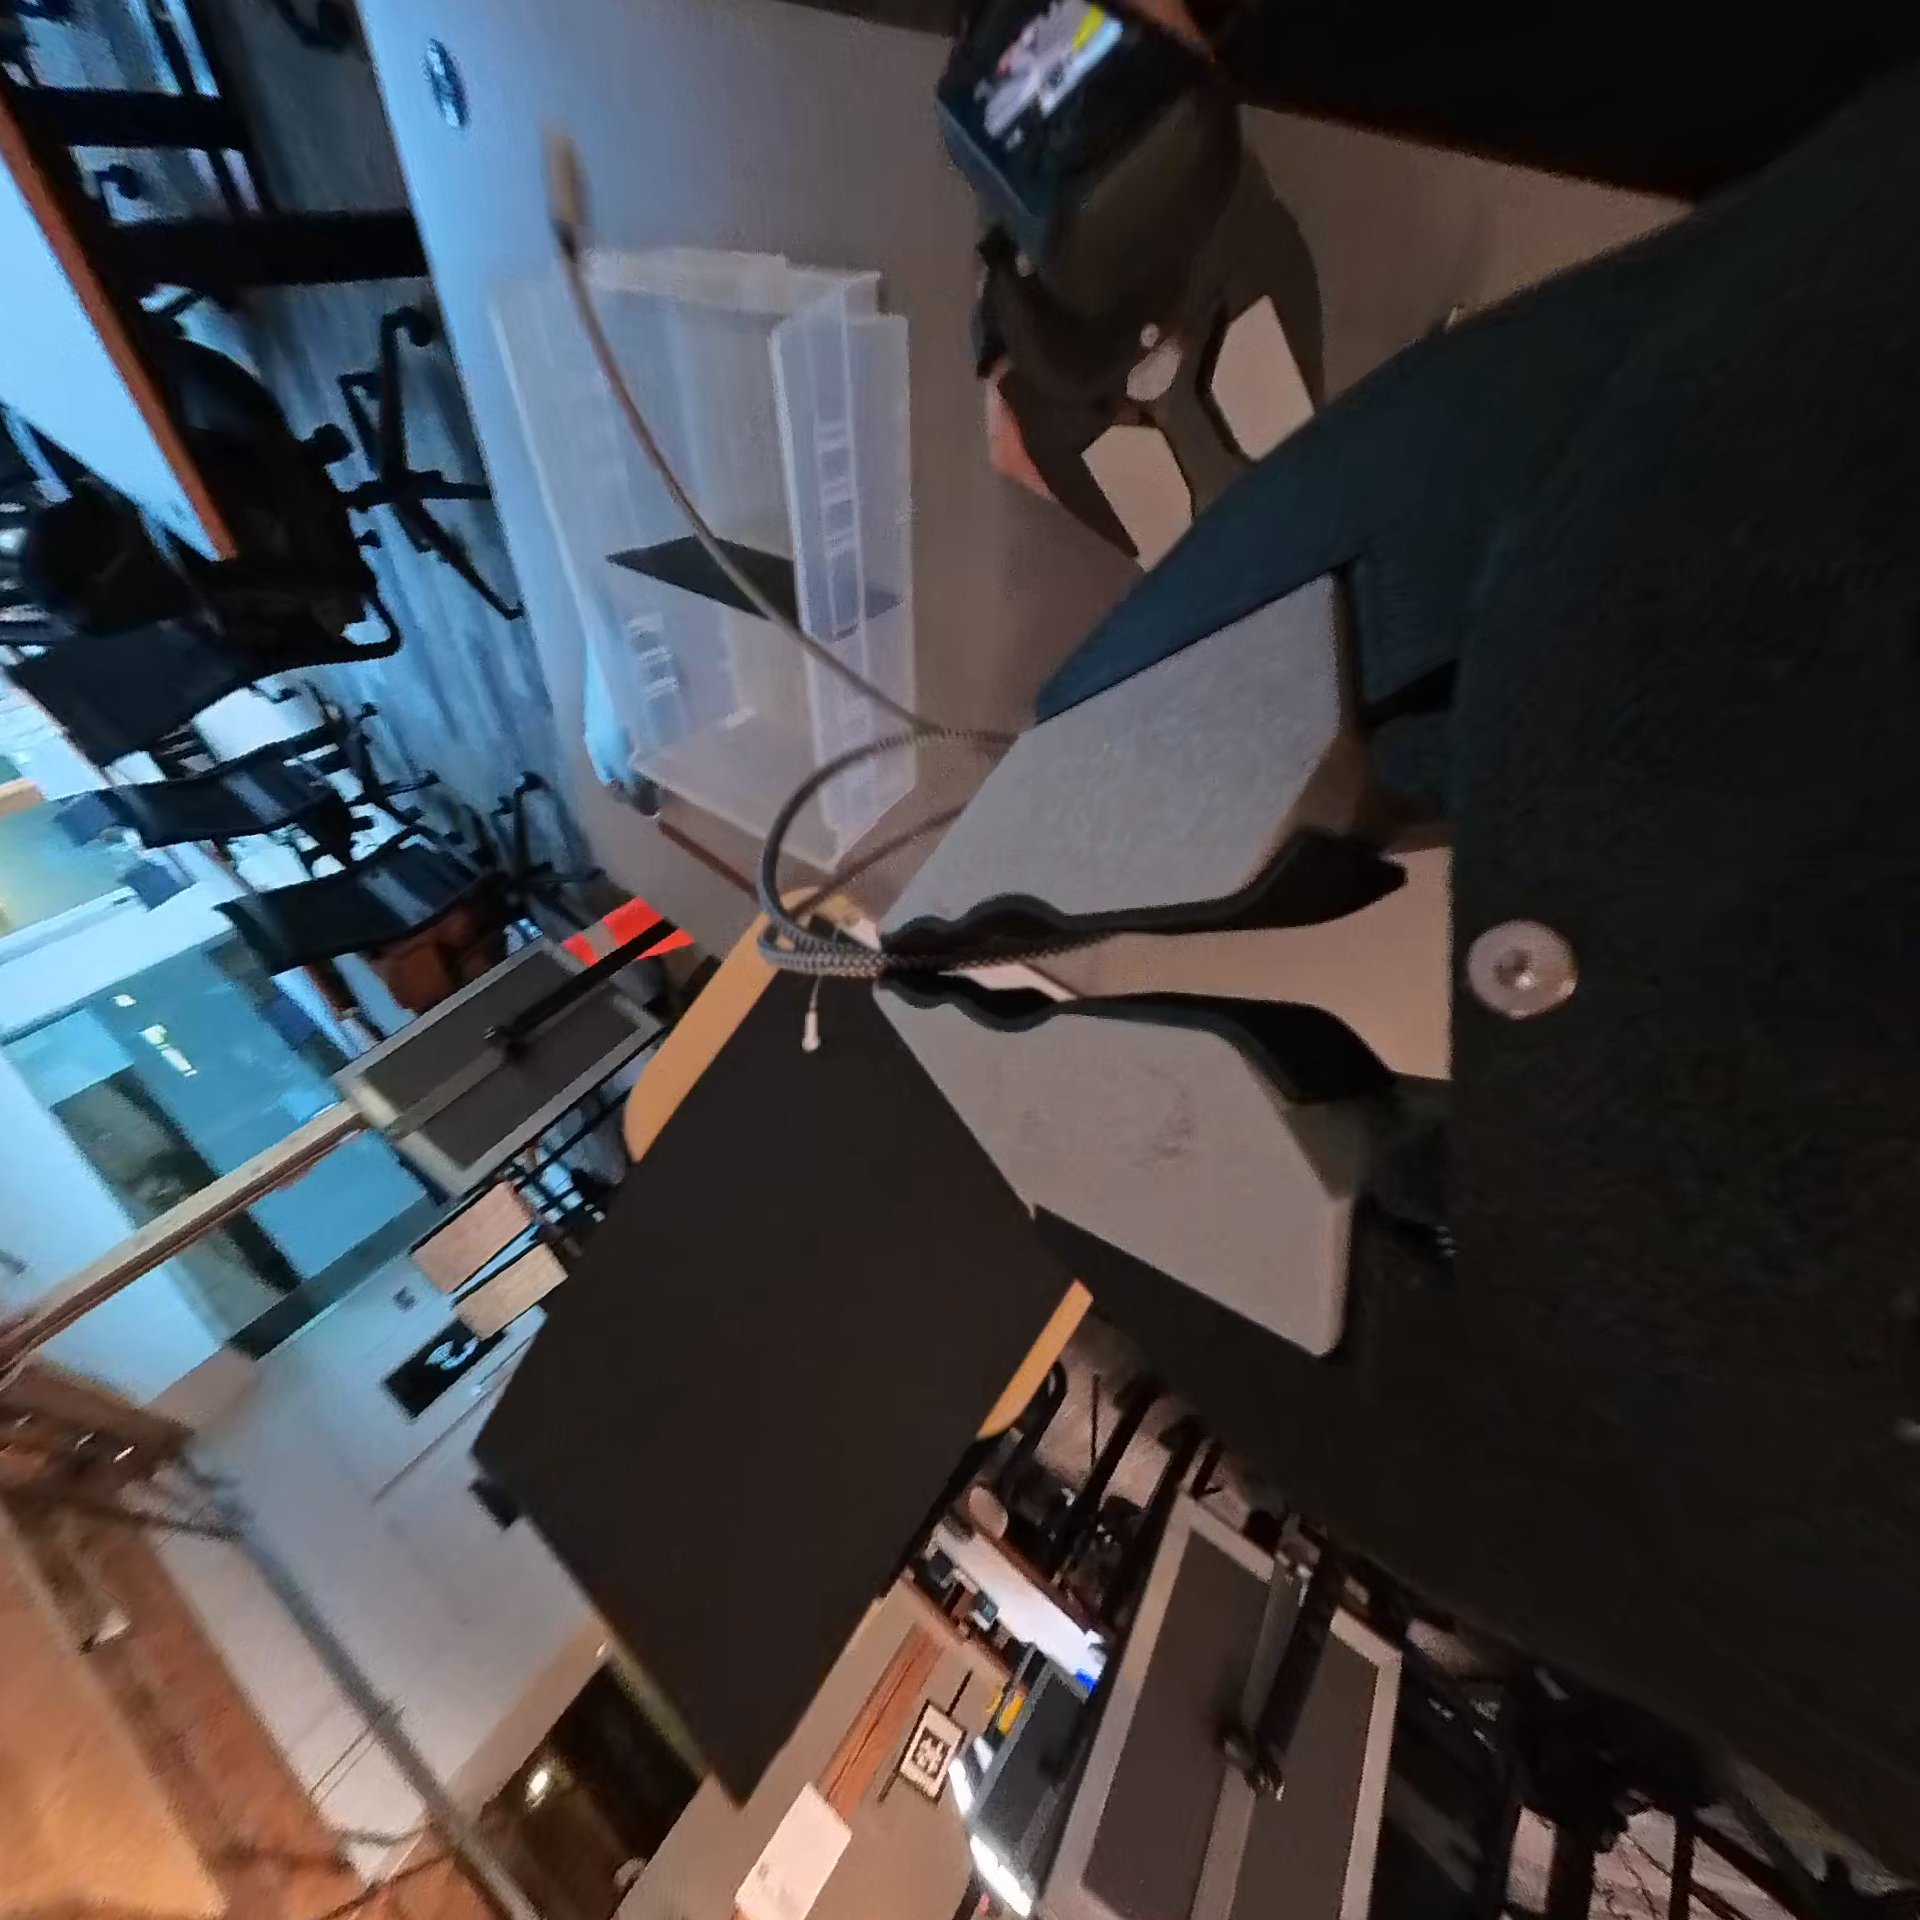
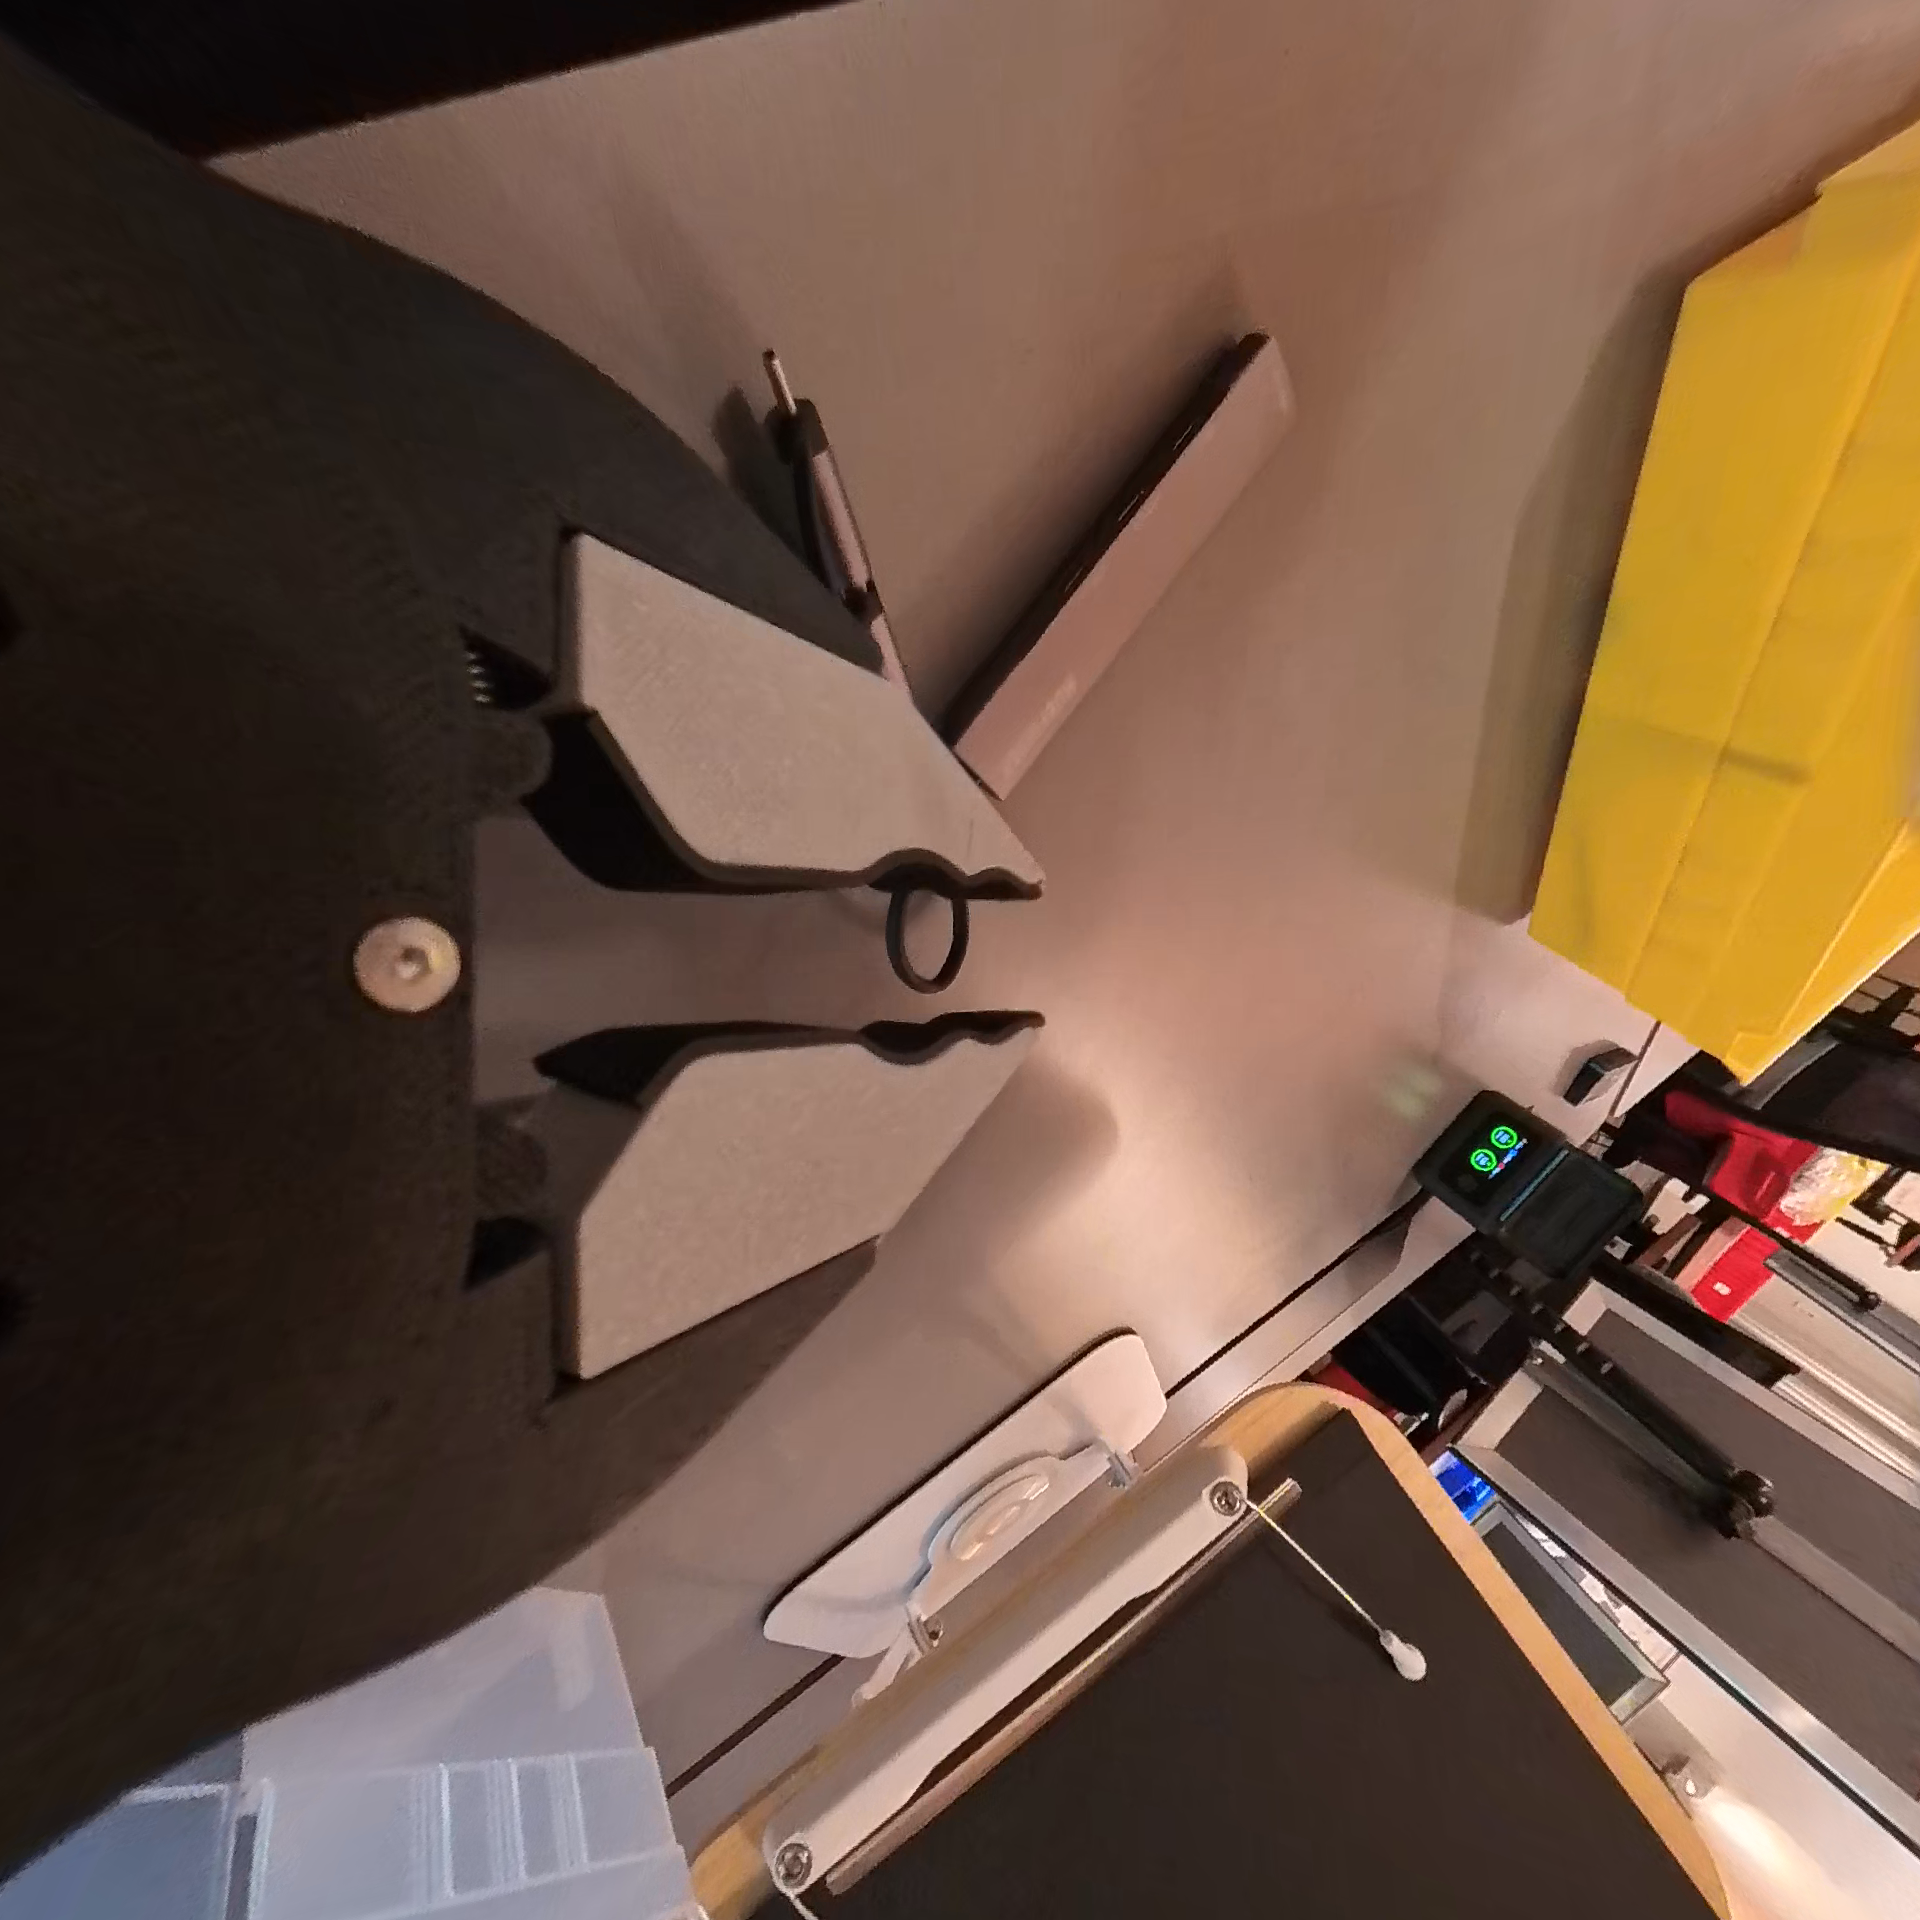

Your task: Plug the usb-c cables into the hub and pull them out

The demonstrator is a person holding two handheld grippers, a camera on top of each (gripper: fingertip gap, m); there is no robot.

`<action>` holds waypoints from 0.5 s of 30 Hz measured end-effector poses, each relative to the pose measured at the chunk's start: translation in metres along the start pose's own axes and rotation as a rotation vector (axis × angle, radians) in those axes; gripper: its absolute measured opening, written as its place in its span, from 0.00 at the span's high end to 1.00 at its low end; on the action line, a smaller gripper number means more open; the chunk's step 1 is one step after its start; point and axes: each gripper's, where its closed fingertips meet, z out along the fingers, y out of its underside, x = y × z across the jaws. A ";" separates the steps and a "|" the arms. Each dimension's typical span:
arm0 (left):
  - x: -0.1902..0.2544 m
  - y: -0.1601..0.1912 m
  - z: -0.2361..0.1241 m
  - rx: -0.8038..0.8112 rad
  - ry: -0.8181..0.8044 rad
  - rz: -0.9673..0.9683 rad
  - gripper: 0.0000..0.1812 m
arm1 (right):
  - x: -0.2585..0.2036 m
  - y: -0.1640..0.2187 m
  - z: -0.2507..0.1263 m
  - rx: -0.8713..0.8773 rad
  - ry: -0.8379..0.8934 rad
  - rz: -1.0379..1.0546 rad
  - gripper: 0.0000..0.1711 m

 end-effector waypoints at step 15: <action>0.045 0.188 0.103 -0.450 0.055 -0.173 0.80 | 0.046 0.039 0.001 -0.194 0.187 0.194 0.90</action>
